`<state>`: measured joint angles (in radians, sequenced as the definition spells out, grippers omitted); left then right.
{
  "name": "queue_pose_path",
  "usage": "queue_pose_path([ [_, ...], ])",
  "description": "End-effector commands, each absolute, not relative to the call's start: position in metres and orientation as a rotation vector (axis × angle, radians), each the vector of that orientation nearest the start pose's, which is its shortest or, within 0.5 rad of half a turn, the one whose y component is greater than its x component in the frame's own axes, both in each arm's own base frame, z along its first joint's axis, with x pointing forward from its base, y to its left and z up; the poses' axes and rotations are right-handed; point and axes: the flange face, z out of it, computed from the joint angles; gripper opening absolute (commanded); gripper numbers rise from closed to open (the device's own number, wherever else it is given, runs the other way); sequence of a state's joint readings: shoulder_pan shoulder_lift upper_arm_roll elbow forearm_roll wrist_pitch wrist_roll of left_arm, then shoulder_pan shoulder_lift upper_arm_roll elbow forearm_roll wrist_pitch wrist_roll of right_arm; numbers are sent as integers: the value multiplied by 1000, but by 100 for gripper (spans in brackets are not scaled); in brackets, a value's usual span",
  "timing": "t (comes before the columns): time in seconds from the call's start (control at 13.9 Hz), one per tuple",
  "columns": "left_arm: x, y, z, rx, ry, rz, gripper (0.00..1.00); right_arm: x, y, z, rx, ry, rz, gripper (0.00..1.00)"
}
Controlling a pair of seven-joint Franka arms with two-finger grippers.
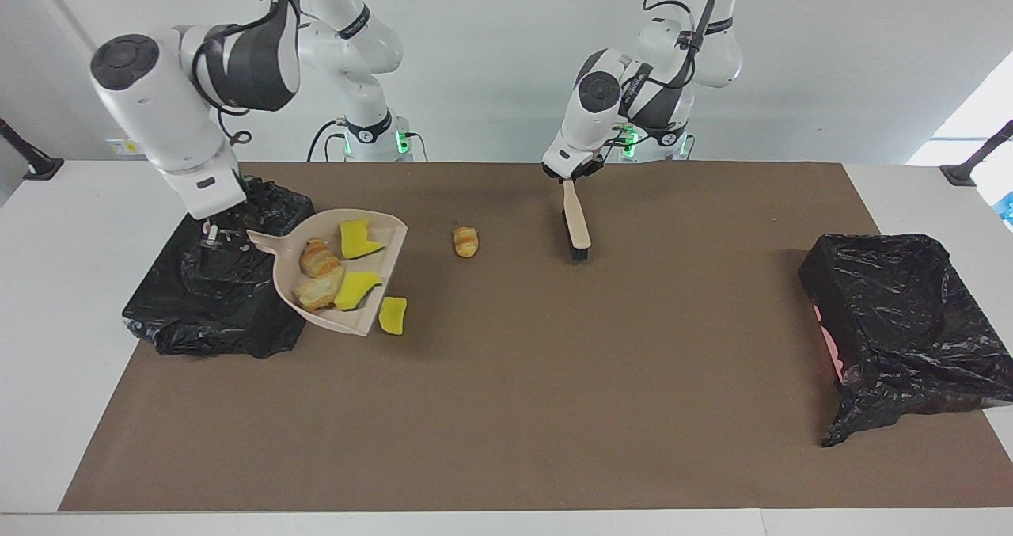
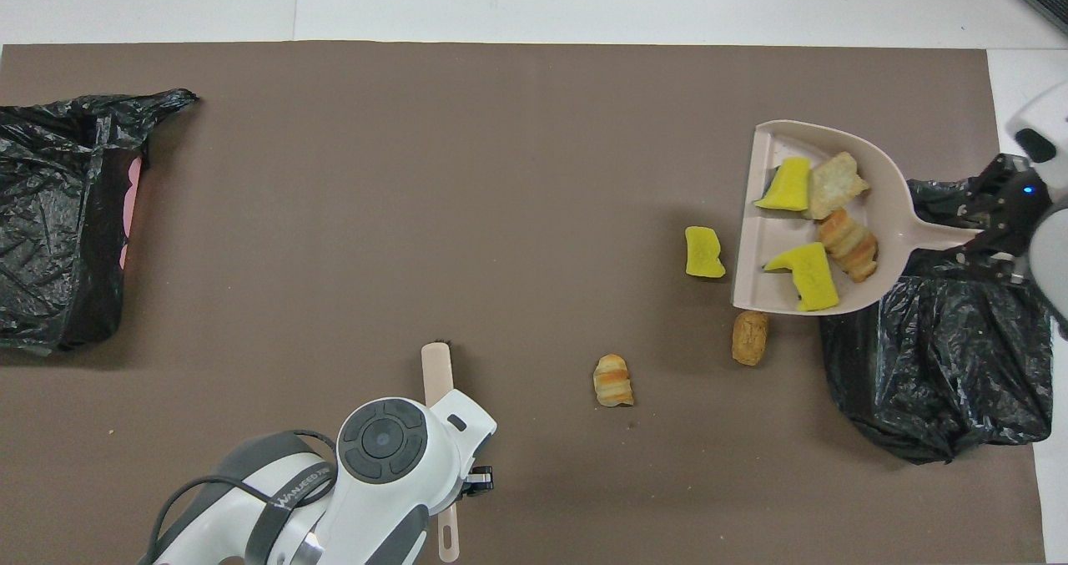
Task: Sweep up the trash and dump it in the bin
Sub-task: 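Carry the loaded dustpan over the nearby trash bag with the right gripper, then tip the dustpan into the bag while the left gripper drops the brush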
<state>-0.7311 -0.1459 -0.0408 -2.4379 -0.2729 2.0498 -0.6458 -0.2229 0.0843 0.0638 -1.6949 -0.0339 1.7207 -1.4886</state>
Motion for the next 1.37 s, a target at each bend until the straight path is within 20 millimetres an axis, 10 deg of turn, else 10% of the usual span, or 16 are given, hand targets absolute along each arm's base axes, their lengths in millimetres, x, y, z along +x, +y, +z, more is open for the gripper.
queue_pose_path([
  [0.0,304,-314,346,-3132,-98,508,65,544,-163,538,-2449,-1891,67,0],
  [0.07,305,-314,347,-3127,-122,513,100,534,-187,538,-2464,-1886,80,0],
  [0.43,361,-311,356,-3157,-214,481,100,486,-250,529,-2639,-1850,258,0],
  [0.87,488,-250,412,-3249,-164,208,100,448,-248,508,-2718,-1942,515,0],
  [1.3,564,-121,497,-3284,44,-44,100,461,-180,502,-2855,-1968,815,0],
])
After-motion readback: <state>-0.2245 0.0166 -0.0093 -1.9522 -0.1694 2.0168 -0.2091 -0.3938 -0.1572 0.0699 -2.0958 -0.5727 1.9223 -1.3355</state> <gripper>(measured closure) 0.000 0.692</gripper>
